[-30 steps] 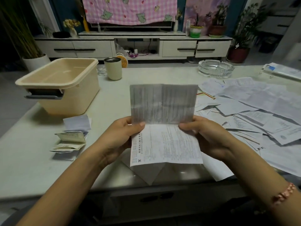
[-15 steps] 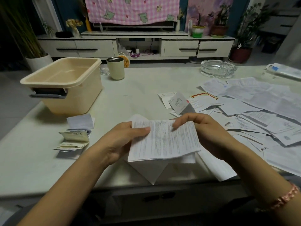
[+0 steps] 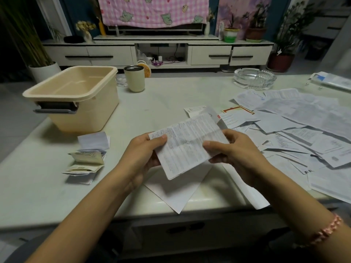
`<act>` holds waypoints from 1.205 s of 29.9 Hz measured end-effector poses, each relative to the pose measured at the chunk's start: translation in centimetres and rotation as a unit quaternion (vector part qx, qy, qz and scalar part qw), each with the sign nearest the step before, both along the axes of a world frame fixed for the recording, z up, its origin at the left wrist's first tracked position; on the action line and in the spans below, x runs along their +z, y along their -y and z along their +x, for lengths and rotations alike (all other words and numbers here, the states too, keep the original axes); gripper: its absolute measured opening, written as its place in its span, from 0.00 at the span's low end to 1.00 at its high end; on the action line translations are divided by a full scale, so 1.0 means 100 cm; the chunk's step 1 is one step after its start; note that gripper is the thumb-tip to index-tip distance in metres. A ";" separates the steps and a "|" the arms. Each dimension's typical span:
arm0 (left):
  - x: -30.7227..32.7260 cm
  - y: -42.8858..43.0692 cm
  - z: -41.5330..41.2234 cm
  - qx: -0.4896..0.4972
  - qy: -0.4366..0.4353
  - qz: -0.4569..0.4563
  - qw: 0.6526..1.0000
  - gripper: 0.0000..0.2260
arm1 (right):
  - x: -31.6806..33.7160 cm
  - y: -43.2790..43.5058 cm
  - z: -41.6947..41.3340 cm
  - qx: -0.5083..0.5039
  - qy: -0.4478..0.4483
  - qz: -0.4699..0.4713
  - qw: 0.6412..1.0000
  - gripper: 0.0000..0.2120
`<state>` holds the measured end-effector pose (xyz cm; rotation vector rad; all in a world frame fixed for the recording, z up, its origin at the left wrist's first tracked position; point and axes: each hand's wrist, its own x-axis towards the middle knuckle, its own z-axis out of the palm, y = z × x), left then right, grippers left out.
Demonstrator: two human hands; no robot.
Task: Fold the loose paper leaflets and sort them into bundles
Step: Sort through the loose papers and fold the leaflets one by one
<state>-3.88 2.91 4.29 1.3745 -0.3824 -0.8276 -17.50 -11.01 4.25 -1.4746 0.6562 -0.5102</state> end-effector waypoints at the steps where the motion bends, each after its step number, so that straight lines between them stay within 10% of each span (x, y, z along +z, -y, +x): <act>1: 0.001 0.000 0.001 -0.014 -0.004 0.008 1.000 0.06 | 0.000 0.001 0.000 -0.031 0.023 -0.025 0.999 0.10; 7: 0.000 0.001 -0.008 -0.108 -0.015 0.047 0.993 0.07 | -0.005 -0.016 0.002 -0.094 0.157 -0.301 0.936 0.10; 11: 0.002 0.002 -0.009 -0.100 -0.065 0.007 0.993 0.14 | -0.018 -0.019 0.001 0.015 0.139 -0.577 0.805 0.08; 17: 0.001 -0.001 -0.005 -0.139 -0.044 0.019 0.989 0.18 | -0.025 -0.021 0.008 0.065 0.107 -0.641 0.757 0.09; 19: -0.002 0.000 -0.005 -0.123 0.009 0.030 0.992 0.10 | -0.026 -0.020 0.008 0.080 0.091 -0.627 0.769 0.12; 25: -0.006 -0.001 -0.005 -0.071 0.122 0.037 0.989 0.06 | -0.010 -0.024 0.003 0.055 0.110 -0.239 0.963 0.11; 36: -0.013 0.006 -0.010 -0.044 0.281 0.058 0.957 0.13 | -0.016 -0.019 0.009 0.105 -0.070 -0.219 0.968 0.08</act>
